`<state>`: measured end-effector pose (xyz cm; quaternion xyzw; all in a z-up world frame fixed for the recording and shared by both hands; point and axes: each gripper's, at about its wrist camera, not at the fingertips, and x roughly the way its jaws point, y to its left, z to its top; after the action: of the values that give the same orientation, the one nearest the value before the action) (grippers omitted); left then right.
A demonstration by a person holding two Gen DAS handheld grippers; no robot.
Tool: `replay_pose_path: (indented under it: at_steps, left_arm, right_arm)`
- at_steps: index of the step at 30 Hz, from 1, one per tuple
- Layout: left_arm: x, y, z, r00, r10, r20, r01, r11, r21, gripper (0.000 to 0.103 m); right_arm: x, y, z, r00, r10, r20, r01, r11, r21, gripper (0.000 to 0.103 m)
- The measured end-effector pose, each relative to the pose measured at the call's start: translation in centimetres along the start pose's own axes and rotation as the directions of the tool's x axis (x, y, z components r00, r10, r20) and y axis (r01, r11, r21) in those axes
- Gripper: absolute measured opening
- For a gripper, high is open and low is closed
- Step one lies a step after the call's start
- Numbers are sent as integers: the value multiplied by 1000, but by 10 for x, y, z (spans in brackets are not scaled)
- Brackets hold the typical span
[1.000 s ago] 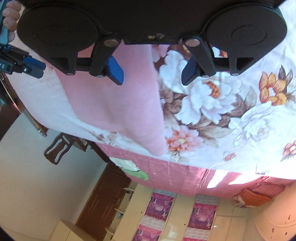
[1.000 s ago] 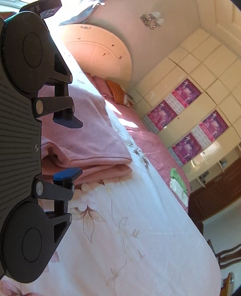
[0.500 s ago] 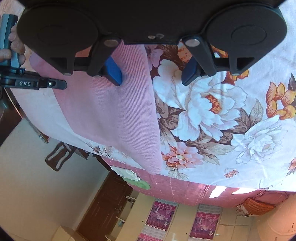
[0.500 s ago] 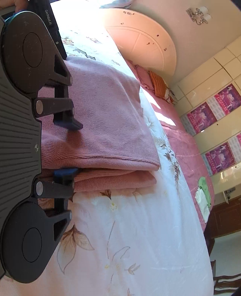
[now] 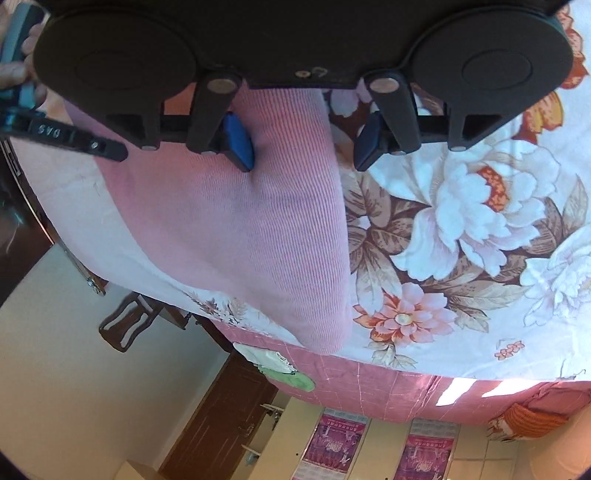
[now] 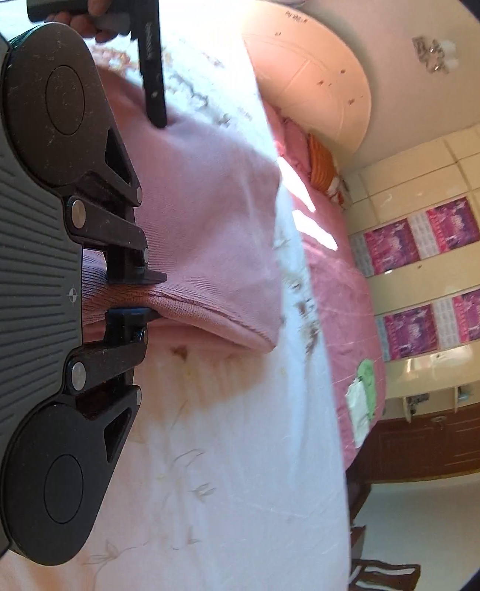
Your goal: Fold small clothes
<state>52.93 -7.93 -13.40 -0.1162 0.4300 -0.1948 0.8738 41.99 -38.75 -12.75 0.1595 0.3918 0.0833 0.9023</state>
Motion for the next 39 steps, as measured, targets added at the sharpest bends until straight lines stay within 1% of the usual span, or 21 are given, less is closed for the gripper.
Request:
replay_pose_path:
  at_steps: [3,4,6,8,10,12,13,14,15,16,18,20,21,24,28,29,31,33,35,37,39]
  left_arm:
    - [2,-3,9,1000,8,-20,-7,1000,25,59]
    - [-3,-1,11,1000,6,-16,-6,1000,30,58]
    - [-18,5,16,998,-5,55,3,999,35,56]
    - [-22,11,23,995,3,99,-6,1000,28,56]
    - [-13,15,34,996,28,84,-30,999,23,56]
    - [3,18,43,998,34,60,-37,999,36,57]
    - [14,19,46,999,44,32,-45,998,45,62]
    - [25,19,46,998,64,5,-64,996,63,65]
    - [31,21,45,998,67,8,-67,995,76,72]
    - [32,21,44,998,67,8,-67,994,82,73]
    - [28,14,46,995,96,5,-96,987,132,73]
    - [19,8,45,994,112,12,-112,981,159,69]
    - [10,6,42,995,102,22,-104,980,169,64]
    - [-22,3,21,998,43,51,-52,981,186,62]
    - [-42,5,-20,999,13,29,-18,986,166,63]
    - [-44,7,-30,999,14,29,-19,988,153,63]
    - [-47,12,-44,999,11,31,-15,993,116,67]
    - [-53,9,-51,999,14,33,-17,995,102,67]
    - [-59,-1,-61,999,35,19,-38,985,166,67]
    - [-63,-11,-77,998,66,10,-66,967,247,67]
    - [-67,-12,-85,997,80,18,-81,960,268,67]
  right_arm:
    - [-5,-4,4,1000,25,19,-26,998,58,11]
    - [-9,-5,5,999,24,29,-25,998,66,15]
    - [-25,-7,8,995,-11,98,5,998,66,23]
    - [-34,-8,17,987,-25,156,16,998,60,23]
    - [-31,-1,29,983,-25,182,20,999,26,23]
    - [-18,8,39,984,-11,176,16,1000,-27,23]
    - [-7,13,43,988,-9,156,18,998,-56,23]
    - [6,15,45,992,-27,125,36,997,-71,23]
    - [21,15,46,995,-67,80,74,994,-81,23]
    - [34,14,45,993,-113,41,116,989,-90,23]
    - [41,7,41,992,-120,38,123,990,-75,31]
    - [35,3,40,992,-117,40,119,991,-59,32]
    - [27,5,39,992,-116,53,119,991,-59,32]
    - [-7,18,27,993,-64,104,77,990,-122,32]
    - [-35,30,-4,998,-5,60,16,980,-197,29]
    - [-36,31,-13,999,-7,37,15,976,-219,28]
    - [-33,31,-30,996,-89,12,89,958,-272,27]
    - [-29,21,-37,991,-136,-12,129,960,-249,28]
    - [-35,14,-37,990,-141,-14,136,974,-183,30]
    - [-46,18,-36,990,-139,17,140,974,-180,29]
    - [-58,20,-35,992,-114,44,120,979,-164,29]
